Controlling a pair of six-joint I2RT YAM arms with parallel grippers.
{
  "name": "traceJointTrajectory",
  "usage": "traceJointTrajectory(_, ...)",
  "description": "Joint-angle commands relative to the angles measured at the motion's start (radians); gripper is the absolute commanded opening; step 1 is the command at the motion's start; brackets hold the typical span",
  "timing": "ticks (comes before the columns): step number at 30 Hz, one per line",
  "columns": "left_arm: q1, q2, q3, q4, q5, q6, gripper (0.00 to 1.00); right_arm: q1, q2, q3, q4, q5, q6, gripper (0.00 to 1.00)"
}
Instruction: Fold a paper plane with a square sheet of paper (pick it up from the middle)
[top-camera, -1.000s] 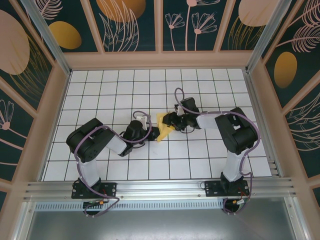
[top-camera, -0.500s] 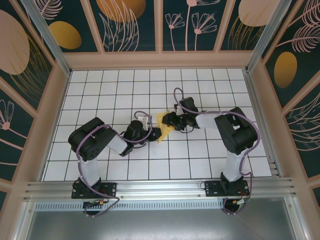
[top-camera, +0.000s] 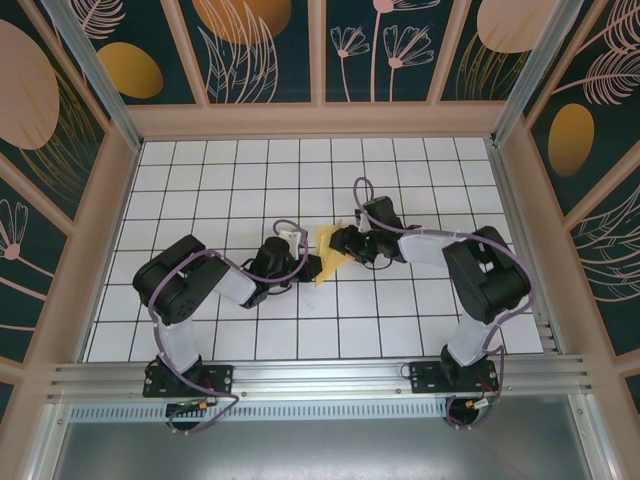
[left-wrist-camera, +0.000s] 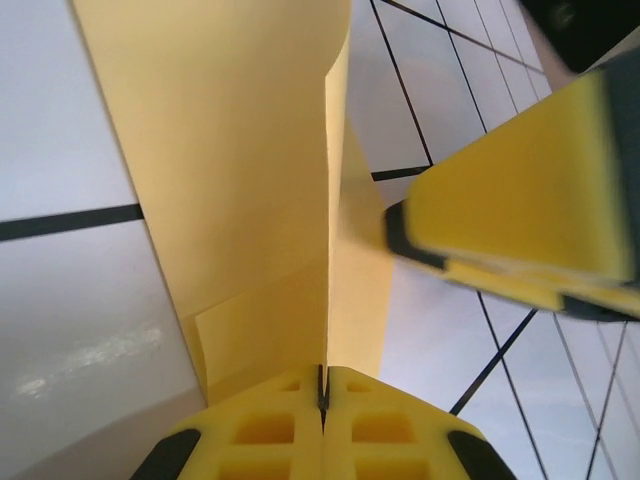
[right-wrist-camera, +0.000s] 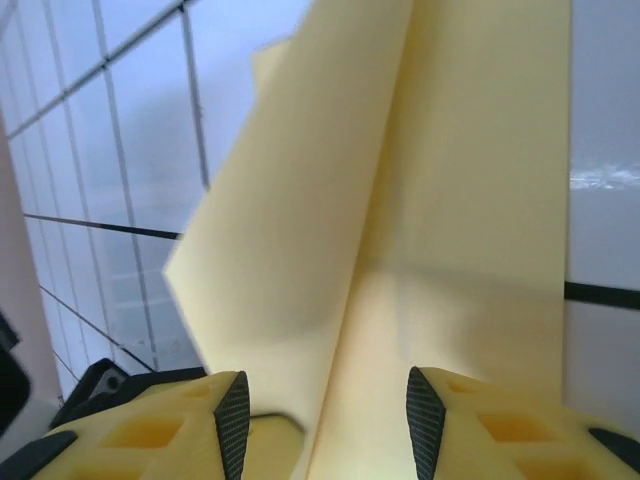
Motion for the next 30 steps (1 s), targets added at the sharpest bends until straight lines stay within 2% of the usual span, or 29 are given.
traceJointTrajectory(1, 0.005, -0.053, 0.040, -0.094, -0.011, 0.146, 0.05, -0.025, -0.124, -0.023, 0.007, 0.036, 0.001, 0.48)
traceJointTrajectory(9, 0.004, -0.089, 0.174, -0.266, 0.010, 0.378, 0.05, -0.097, -0.250, -0.112, 0.021, 0.051, -0.008, 0.49)
traceJointTrajectory(16, 0.002, -0.059, 0.173, -0.196, 0.104, 0.500, 0.05, -0.109, -0.279, -0.173, 0.041, 0.022, -0.037, 0.49)
traceJointTrajectory(21, -0.007, 0.001, 0.185, -0.194, 0.119, 0.487, 0.05, -0.107, -0.245, -0.209, 0.080, -0.012, -0.012, 0.49)
traceJointTrajectory(30, -0.008, 0.068, 0.189, -0.143, 0.151, 0.367, 0.04, -0.088, -0.162, -0.212, 0.146, -0.040, 0.018, 0.49)
